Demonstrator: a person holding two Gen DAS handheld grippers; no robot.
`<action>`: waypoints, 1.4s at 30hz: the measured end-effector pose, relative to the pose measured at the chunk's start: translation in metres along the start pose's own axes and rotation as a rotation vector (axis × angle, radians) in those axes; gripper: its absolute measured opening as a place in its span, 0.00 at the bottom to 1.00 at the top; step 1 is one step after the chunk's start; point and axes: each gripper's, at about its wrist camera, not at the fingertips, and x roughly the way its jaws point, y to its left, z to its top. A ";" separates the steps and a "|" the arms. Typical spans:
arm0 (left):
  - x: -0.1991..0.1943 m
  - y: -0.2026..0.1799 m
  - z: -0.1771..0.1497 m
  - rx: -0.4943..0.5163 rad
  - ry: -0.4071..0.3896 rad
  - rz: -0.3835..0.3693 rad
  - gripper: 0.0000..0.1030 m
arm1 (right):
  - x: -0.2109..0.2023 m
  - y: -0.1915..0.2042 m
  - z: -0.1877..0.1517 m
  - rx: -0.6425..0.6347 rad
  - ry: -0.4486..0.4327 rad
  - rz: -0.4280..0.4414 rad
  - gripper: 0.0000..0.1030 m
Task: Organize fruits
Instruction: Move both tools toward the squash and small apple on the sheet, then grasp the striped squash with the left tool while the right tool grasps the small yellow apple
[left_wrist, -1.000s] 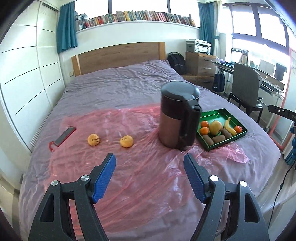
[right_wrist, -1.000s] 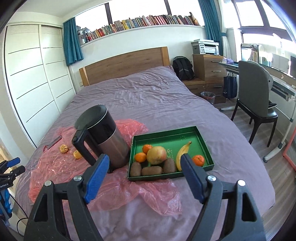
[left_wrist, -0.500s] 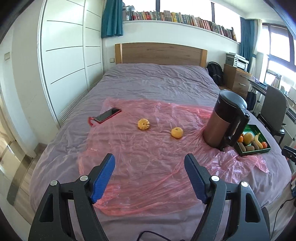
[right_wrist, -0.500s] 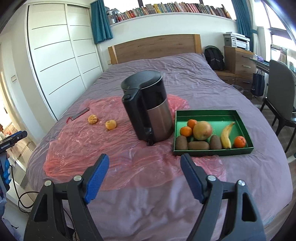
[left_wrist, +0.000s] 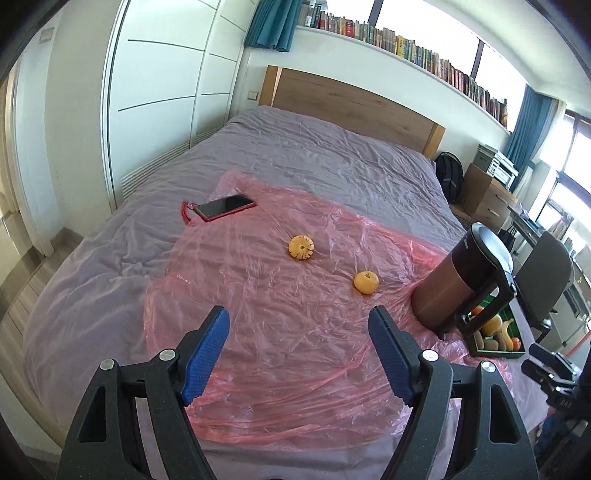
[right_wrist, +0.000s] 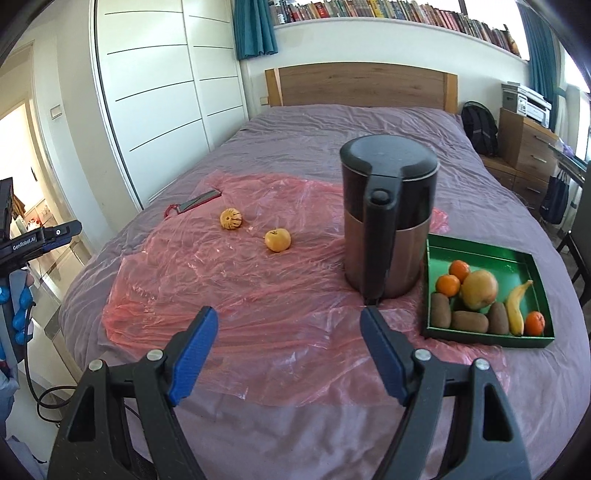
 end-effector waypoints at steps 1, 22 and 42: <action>0.004 0.003 0.003 -0.015 0.004 -0.008 0.71 | 0.008 0.004 0.003 -0.009 0.008 0.008 1.00; 0.245 0.008 0.067 0.059 0.233 0.024 0.71 | 0.226 0.040 0.069 -0.065 0.115 0.083 1.00; 0.397 -0.018 0.062 0.317 0.285 0.078 0.65 | 0.366 0.026 0.082 -0.111 0.218 0.022 0.81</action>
